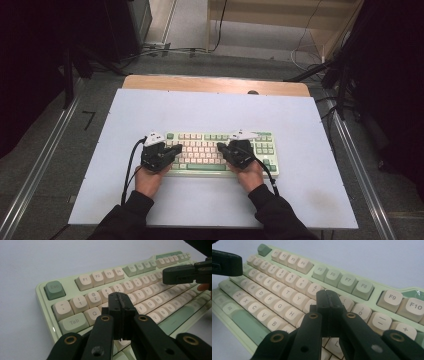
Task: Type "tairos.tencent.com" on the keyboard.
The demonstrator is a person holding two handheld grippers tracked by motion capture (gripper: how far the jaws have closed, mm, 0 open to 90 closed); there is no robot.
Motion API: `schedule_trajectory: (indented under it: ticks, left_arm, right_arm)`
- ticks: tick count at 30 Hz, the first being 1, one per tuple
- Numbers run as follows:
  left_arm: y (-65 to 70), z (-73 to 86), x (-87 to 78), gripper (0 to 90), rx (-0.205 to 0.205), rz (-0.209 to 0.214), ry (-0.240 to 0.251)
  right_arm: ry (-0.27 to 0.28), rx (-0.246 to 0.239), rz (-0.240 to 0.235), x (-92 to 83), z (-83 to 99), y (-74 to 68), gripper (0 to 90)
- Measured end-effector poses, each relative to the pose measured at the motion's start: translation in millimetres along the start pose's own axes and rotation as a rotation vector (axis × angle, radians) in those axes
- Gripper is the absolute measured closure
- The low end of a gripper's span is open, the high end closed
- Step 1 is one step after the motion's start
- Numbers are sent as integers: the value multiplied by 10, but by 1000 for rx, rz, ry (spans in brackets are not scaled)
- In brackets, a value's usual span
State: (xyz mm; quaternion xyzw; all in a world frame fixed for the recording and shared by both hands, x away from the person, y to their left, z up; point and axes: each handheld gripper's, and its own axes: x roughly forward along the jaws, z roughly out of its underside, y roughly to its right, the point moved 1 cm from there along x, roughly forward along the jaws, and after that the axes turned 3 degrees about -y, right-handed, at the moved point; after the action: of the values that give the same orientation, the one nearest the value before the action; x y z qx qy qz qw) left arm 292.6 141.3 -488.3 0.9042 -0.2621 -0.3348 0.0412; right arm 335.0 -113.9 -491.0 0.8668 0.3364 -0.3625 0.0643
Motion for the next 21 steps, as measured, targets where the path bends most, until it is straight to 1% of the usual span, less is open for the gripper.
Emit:
schedule_trajectory:
  ticks: [10, 12, 21]
  left_arm:
    - [27, -15, 14, 900, 9, 4, 2]
    - [31, -21, 16, 900, 8, 5, 3]
    - [65, -54, 57, 900, 11, 12, 5]
  right_arm:
    - [7, 3, -2, -47, -4, -9, 872]
    - [10, -3, -6, -65, -4, -13, 872]
    - [29, 0, -8, -156, -9, -9, 872]
